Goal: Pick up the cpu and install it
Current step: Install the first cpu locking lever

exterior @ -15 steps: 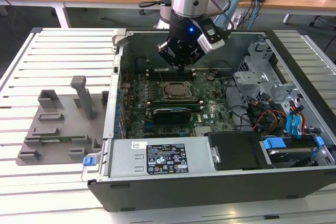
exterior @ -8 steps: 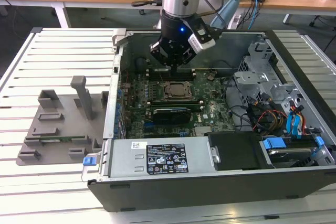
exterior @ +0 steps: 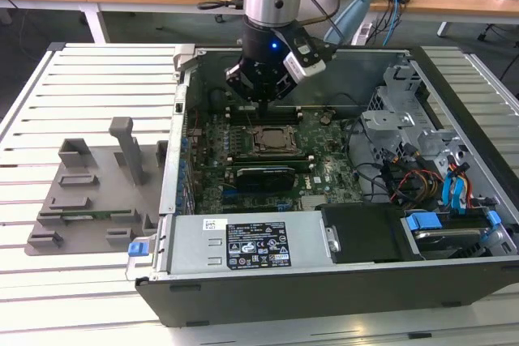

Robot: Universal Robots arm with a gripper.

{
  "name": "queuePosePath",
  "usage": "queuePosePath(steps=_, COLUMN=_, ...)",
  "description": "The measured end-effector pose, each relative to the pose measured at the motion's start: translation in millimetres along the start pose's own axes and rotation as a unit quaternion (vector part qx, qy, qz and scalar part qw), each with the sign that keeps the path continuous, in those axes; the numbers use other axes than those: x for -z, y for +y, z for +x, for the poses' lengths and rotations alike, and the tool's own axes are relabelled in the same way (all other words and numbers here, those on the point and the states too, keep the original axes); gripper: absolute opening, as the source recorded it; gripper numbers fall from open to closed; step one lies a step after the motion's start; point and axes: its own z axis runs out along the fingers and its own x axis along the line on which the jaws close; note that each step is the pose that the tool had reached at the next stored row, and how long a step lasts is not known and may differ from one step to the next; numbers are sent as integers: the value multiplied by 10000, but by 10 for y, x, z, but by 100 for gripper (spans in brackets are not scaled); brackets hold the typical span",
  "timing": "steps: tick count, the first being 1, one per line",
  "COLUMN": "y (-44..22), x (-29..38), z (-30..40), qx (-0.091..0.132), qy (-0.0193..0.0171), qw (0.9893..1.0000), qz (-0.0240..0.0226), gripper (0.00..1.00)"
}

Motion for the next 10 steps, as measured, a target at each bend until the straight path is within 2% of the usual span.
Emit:
queuePosePath(steps=9, y=18, x=-5, z=140, qx=0, qy=0, qw=10000, qz=0, gripper=11)
queuePosePath(steps=10, y=25, x=-7, z=175, qx=0, qy=0, qw=10000, qz=0, gripper=11)
